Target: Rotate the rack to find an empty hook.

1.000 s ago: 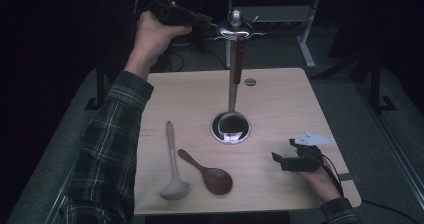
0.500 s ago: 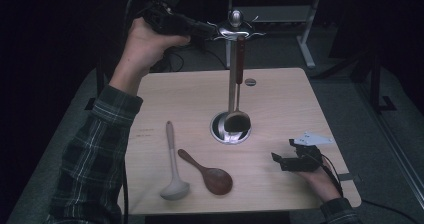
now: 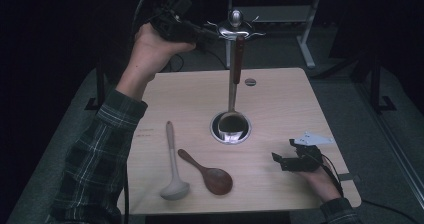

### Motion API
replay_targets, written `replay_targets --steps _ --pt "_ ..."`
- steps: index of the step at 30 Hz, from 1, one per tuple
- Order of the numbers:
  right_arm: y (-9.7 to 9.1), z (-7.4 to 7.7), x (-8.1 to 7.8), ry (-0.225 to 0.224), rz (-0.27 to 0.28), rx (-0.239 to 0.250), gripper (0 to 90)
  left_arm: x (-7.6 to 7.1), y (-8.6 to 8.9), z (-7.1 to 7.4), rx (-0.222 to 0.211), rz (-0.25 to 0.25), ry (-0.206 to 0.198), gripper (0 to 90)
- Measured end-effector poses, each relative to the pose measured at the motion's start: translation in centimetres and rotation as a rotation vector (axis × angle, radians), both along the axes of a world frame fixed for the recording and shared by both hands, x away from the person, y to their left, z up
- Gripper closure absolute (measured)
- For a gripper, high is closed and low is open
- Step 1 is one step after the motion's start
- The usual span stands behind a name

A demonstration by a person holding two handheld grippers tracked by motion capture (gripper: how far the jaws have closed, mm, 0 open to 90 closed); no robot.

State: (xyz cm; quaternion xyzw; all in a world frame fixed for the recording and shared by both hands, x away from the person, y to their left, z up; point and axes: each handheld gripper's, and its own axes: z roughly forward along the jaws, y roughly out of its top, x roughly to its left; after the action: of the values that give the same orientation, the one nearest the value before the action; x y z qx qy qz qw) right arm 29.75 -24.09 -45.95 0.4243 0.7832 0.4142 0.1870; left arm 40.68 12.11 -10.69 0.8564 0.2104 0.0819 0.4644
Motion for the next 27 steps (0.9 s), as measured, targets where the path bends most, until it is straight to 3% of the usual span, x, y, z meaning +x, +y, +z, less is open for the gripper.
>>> replay_targets --steps 17,22,27 --pt "0.0 0.0 0.0 0.005 0.003 0.001 13.0 2.9 0.9 -0.4 -0.04 0.084 -0.003 89.9" --pt "0.0 0.0 0.0 0.003 0.006 0.001 13.0 4.0 0.9 -0.6 -0.044 0.129 -0.011 89.9" --pt "-0.1 0.0 0.0 0.005 0.004 0.005 13.0 5.2 1.4 -1.0 -0.072 0.154 -0.004 89.9"
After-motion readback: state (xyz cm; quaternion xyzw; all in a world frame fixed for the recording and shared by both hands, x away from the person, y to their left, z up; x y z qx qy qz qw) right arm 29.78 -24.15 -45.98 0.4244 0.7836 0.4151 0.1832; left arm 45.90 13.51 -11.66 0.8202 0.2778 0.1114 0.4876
